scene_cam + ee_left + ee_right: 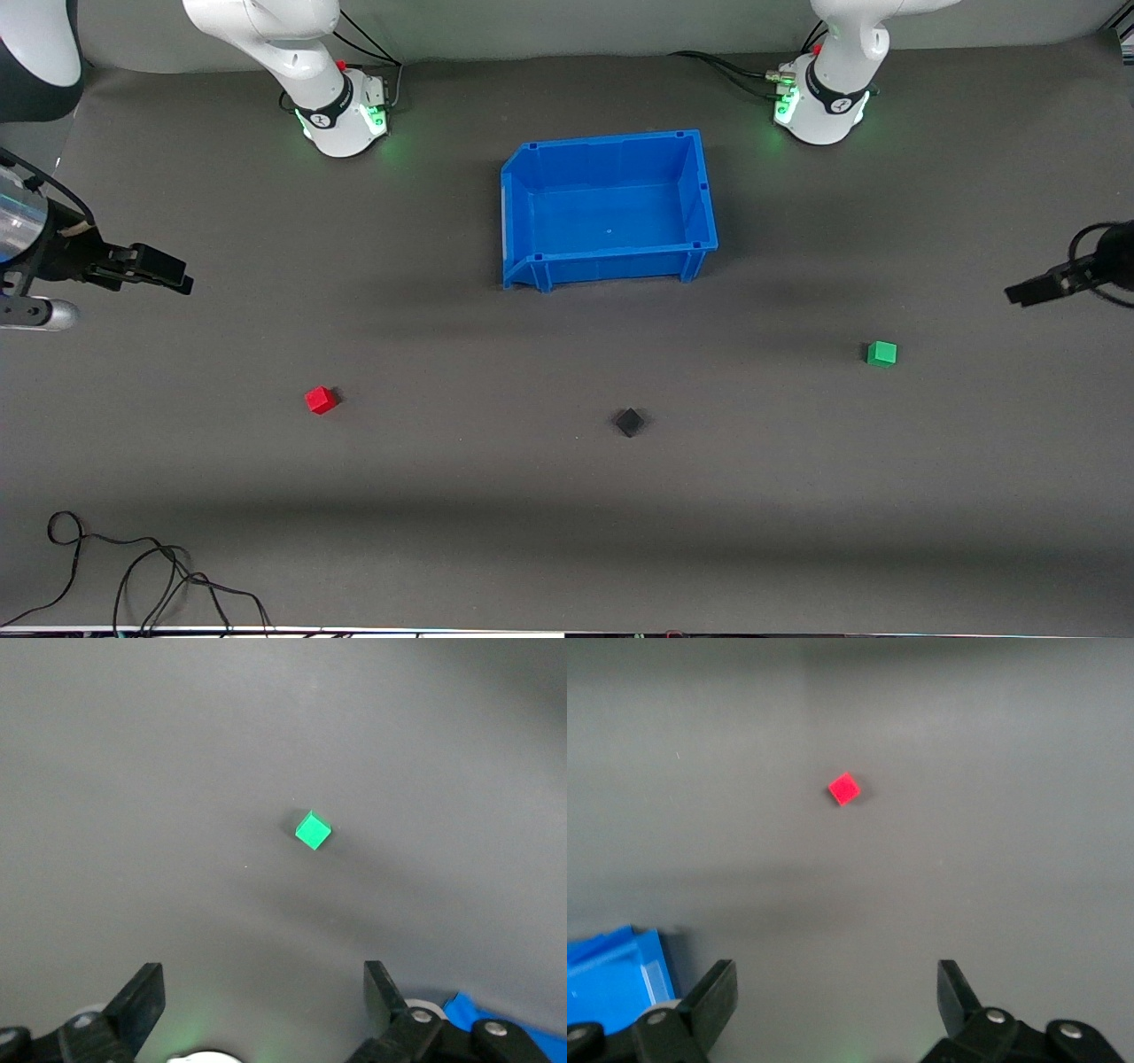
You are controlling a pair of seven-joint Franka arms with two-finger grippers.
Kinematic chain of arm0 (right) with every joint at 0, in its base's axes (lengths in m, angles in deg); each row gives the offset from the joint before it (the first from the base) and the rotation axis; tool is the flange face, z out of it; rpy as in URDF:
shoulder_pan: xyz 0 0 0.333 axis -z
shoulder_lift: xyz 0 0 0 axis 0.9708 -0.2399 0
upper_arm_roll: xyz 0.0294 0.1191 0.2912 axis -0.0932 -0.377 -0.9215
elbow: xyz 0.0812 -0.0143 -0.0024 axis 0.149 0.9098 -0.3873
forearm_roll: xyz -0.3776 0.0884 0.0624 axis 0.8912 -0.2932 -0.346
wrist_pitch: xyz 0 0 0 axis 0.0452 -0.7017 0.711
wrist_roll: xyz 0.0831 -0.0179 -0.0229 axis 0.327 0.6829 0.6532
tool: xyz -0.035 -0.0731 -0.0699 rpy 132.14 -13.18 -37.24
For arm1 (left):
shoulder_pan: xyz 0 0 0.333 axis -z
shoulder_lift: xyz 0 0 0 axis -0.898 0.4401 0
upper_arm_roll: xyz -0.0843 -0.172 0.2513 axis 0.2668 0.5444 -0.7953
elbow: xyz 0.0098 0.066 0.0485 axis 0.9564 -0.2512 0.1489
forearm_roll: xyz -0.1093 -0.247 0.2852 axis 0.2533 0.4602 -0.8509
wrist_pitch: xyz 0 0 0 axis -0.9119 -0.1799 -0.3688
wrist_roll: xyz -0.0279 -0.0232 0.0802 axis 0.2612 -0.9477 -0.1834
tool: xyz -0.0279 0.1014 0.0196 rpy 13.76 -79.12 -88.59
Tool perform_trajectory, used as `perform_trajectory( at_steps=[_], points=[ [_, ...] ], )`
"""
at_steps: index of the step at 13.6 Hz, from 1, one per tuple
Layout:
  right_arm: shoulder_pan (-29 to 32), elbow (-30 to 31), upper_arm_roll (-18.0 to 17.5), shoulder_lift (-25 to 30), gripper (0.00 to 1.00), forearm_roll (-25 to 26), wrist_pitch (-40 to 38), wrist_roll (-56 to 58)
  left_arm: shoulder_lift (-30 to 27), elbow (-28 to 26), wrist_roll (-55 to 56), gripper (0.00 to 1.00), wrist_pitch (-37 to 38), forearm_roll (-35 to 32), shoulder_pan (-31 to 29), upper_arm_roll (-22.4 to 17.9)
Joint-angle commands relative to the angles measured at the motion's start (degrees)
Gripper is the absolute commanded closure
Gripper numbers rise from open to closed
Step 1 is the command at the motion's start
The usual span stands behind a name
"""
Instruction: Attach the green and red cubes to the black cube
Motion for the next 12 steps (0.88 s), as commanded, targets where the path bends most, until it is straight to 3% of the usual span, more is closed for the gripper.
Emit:
perform_trajectory(
  at_steps=[1,5,8,12],
  points=[
    [-0.01,-0.48,-0.10,-5.95,0.00,-0.27,-0.12,3.15,-1.26,-6.85,14.59,0.00,-7.59,-0.76,0.58,0.11],
    [0.17,2.75,-0.10,-11.51,0.00,1.13,6.01,6.92,0.40,-12.67,29.29,0.00,-17.89,-0.76,1.37,0.28],
    [0.17,11.97,-0.10,-12.04,0.00,1.14,20.15,7.02,7.15,-13.29,39.76,0.00,-24.04,-2.07,3.12,0.28],
    [-0.45,14.11,-0.10,-18.62,0.00,1.14,31.68,7.10,15.07,-14.17,44.01,0.04,-28.53,-2.17,3.12,0.28]
  ],
)
